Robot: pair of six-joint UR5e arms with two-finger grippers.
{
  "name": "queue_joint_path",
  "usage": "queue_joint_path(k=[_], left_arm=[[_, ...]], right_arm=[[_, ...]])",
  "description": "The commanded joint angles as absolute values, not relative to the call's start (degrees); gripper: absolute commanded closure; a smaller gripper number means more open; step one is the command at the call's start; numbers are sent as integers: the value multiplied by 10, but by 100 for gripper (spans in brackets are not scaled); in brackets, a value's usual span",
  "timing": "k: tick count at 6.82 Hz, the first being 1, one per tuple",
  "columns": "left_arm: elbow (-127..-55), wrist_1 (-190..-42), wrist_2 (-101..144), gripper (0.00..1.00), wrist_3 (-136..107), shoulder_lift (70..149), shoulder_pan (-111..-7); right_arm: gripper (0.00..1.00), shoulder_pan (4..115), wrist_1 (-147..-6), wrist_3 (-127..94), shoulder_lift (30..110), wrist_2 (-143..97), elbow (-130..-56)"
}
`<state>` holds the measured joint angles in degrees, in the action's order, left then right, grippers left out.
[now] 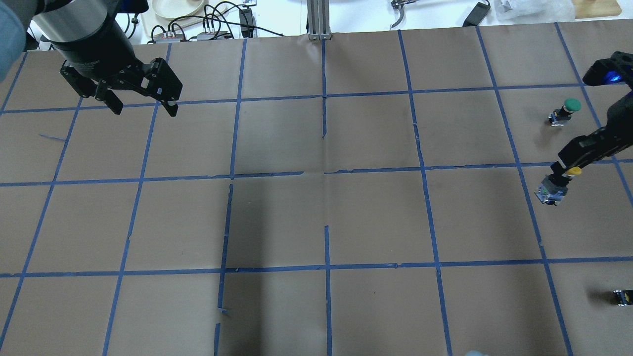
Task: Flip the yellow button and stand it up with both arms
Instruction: 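Carry the button with the right gripper toward the far side of the table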
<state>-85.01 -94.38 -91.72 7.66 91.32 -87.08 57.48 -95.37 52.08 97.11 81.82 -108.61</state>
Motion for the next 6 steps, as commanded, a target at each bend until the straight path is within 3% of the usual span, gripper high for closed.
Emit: queue_joint_path(k=[1,4,6], left_arm=[[-860,-949,-919,0,62,899,-872],[-851,-952,-912,0,57,907,-865],[-845,-938,-889,0,65,913,-846]], right_arm=[[84,486,-1107,752,969,823,-1162],[84,408,-1201,963,955,761,-1222],[84,373,-1232,1067,896,725,-1220]])
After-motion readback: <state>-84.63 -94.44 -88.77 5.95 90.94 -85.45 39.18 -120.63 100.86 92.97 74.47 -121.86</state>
